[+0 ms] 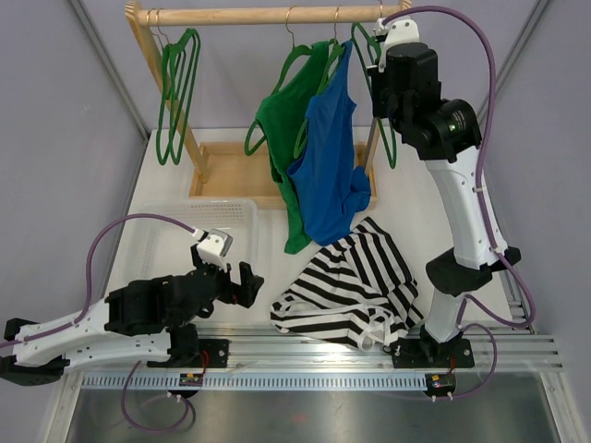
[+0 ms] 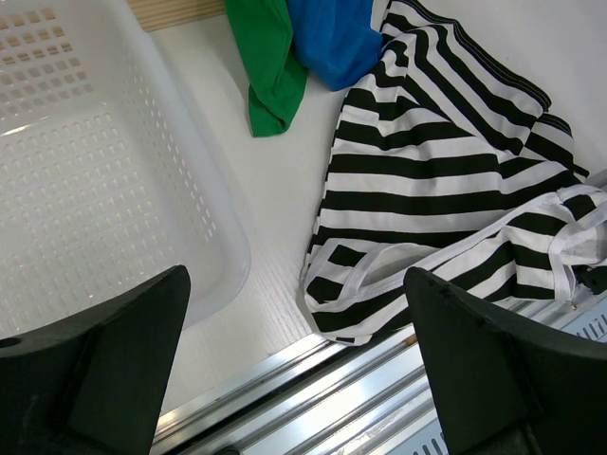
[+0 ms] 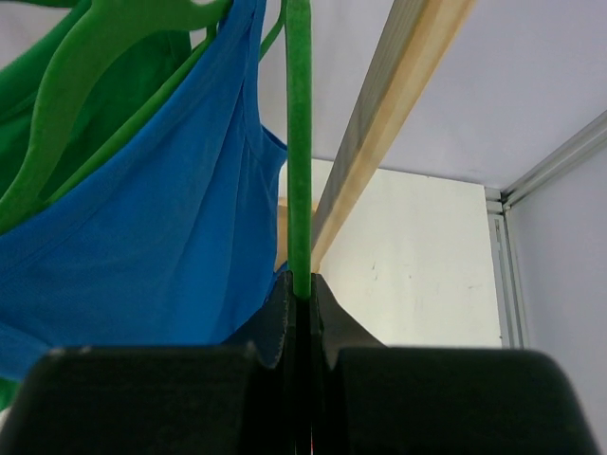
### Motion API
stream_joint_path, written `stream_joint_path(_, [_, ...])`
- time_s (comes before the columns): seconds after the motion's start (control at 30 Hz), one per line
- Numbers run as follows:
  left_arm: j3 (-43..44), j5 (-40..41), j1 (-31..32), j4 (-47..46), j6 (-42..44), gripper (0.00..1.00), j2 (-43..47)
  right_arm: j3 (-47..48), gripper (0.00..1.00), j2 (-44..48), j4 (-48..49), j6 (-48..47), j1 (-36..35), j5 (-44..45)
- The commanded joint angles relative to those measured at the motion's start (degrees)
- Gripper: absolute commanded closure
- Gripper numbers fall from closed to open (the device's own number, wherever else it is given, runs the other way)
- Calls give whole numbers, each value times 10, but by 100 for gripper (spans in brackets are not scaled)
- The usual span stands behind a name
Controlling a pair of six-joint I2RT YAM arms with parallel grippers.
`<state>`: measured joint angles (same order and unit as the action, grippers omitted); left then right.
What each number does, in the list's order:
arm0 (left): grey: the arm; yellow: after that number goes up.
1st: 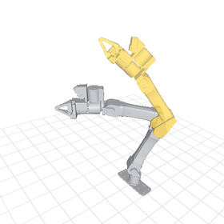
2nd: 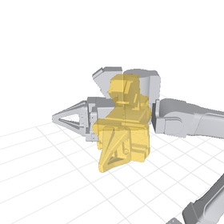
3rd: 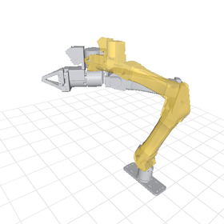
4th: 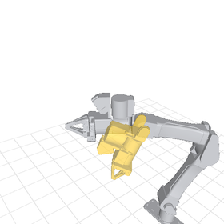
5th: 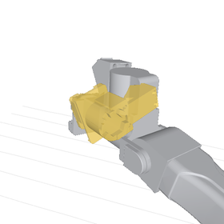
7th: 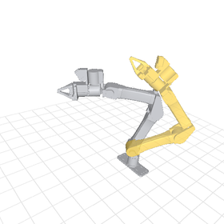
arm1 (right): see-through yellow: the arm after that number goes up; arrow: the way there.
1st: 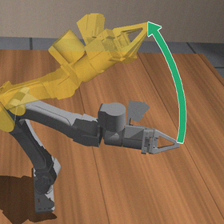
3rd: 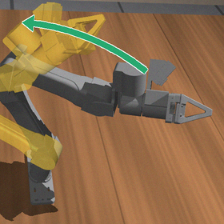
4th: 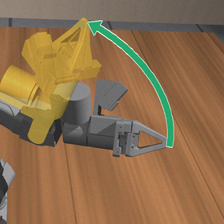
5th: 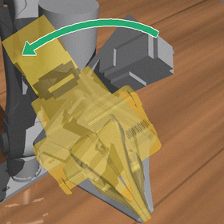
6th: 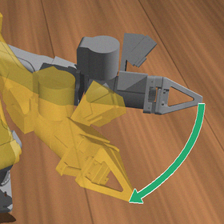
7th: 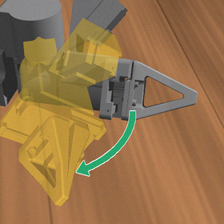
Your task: Remove the tank top from the hanger
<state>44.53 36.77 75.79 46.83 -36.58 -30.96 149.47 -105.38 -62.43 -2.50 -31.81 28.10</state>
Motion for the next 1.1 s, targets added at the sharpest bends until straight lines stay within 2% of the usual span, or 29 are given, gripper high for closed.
stream_joint_path(0.0, [13,3,1,-22,-7,1,-1,35,100,-22,43,1,28,-24])
stream_joint_path(0.27, [8,0,1,-29,-8,1,-6,24,100,-55,57,6,48,-65])
stream_joint_path(0.5, [21,-14,1,-62,-9,1,-73,-54,98,-10,86,22,48,-67])
stream_joint_path(0.6, [36,-23,3,-94,-8,1,-124,-55,75,7,73,22,47,-66])
stream_joint_path(0.63, [40,-25,8,-113,-8,1,-138,-58,62,13,65,38,48,-63])
stream_joint_path(0.67, [49,-25,11,-124,-9,1,-150,-62,43,21,62,41,48,-60])
stream_joint_path(0.7, [52,-25,18,-134,-10,1,-180,-79,31,44,60,44,48,-57])
stream_joint_path(0.73, [56,-23,23,-156,-10,1,-194,-94,25,57,60,46,47,-53])
stream_joint_path(0.77, [62,-23,26,-165,-13,1,-213,-109,14,73,62,50,48,-51])
stream_joint_path(0.87, [81,-26,40,-210,-21,1,-293,-182,1,148,65,64,48,-56])
stream_joint_path(1.07, [150,-46,47,-280,-23,1,-486,-372,0,337,85,96,47,-78])
